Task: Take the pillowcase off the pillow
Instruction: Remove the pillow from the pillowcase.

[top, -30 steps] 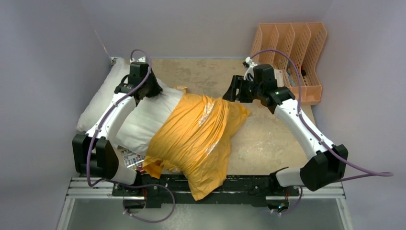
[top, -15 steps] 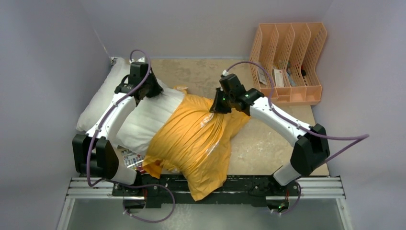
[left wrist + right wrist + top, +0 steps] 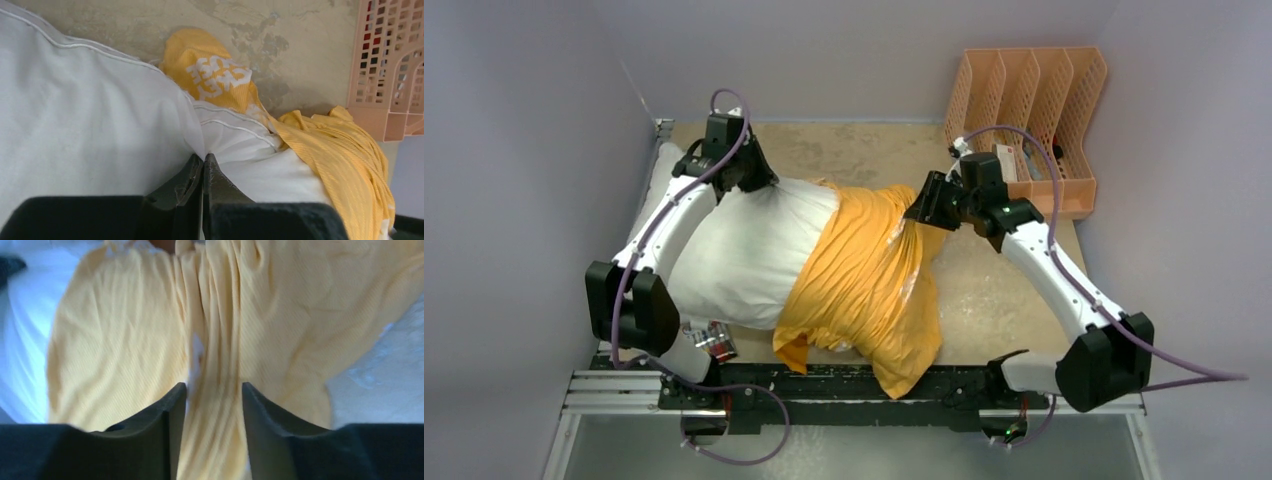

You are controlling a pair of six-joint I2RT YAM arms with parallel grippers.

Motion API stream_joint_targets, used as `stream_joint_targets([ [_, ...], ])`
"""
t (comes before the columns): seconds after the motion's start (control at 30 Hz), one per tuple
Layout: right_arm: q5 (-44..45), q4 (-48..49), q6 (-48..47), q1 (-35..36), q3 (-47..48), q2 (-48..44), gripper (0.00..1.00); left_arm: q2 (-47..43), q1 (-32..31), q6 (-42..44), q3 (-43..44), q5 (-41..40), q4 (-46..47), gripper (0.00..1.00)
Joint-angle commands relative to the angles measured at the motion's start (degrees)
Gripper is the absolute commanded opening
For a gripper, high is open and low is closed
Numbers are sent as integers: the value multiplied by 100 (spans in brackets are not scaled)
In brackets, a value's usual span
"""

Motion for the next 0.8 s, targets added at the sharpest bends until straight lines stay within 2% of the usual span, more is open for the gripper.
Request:
stream_joint_targets([
  [0.0, -672, 0, -523, -156, -147, -730, 65, 246, 306, 373, 544, -689, 90, 0],
  [0.07, -744, -148, -660, -97, -20, -951, 75, 324, 302, 437, 703, -551, 42, 0],
  [0.17, -587, -453, -813, 343, 227, -1195, 79, 322, 291, 553, 1084, -429, -193, 29],
  [0.23, -49, -504, -808, 1180, 262, -1257, 80, 279, 288, 623, 1405, -669, -534, 49],
  [0.33, 956, -233, -798, 2361, 199, -1072, 80, 55, 289, 707, 1628, -850, -923, 62],
  [0.4, 1472, 45, -908, 3051, 222, -791, 79, -237, 262, 748, 1577, -857, -1016, 67],
  [0.53, 3046, 1227, -1879, 4531, 41, -269, 80, -927, 92, 912, 1285, -957, -1418, 70],
  [0.63, 3631, 2505, -2608, 4978, -454, 53, 80, -1697, 14, 712, 447, -942, -1513, 70],
  [0.73, 3884, 4190, -3983, 5294, -1222, 178, 79, -2547, 17, 429, -430, -854, -1551, 70],
  [0.77, 4093, 4644, -4173, 5333, -1426, 196, 80, -2797, 17, 368, -639, -799, -1595, 70],
])
